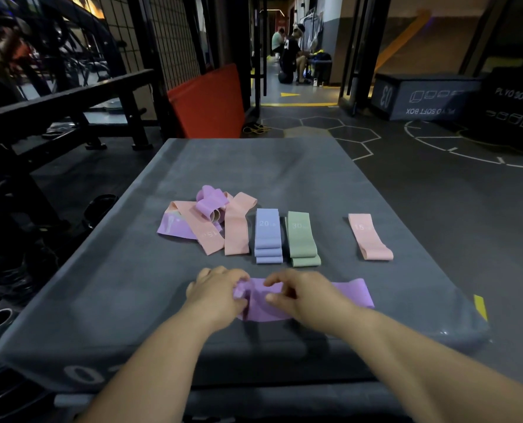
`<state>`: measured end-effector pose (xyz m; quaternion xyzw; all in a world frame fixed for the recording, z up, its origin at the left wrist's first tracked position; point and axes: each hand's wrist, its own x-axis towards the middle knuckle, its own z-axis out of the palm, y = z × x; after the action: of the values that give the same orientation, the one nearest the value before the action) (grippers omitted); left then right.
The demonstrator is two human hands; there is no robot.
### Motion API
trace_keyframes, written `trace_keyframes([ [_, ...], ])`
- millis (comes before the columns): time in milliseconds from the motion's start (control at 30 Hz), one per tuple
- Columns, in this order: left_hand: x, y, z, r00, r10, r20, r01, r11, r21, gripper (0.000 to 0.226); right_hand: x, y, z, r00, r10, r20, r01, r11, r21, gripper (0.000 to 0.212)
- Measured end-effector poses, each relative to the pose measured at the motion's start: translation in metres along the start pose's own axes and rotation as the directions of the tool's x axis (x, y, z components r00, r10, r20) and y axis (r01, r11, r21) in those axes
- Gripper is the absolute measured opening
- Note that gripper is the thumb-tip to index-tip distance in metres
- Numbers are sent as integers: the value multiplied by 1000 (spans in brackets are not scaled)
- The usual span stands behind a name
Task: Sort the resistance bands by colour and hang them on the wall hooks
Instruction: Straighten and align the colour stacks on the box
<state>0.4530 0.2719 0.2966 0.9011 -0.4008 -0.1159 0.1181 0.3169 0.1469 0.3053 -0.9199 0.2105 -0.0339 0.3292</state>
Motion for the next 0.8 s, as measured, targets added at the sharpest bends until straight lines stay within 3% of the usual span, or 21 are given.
trace_keyframes([
  [167,2,5,5,998,64,-19,-64,998,5,23,8,-3,14,999,30,33,-28,998,-64,40],
  [300,4,6,6,986,152,-64,-159,979,-125,10,11,0,16,998,56,24,-55,997,-54,25],
  [400,6,2,9,986,162,-39,-167,961,-223,25,11,5,11,999,50,8,-50,999,-11,22],
  [567,10,-4,9,988,151,17,-144,966,-215,20,5,19,-16,987,149,-53,-130,954,270,23],
  [700,10,-3,5,990,141,10,-134,960,-247,16,-1,38,-39,978,193,-81,-119,830,545,23],
  [800,10,0,5,989,149,17,-138,951,-276,13,-5,48,-50,970,236,-60,-140,744,654,20],
])
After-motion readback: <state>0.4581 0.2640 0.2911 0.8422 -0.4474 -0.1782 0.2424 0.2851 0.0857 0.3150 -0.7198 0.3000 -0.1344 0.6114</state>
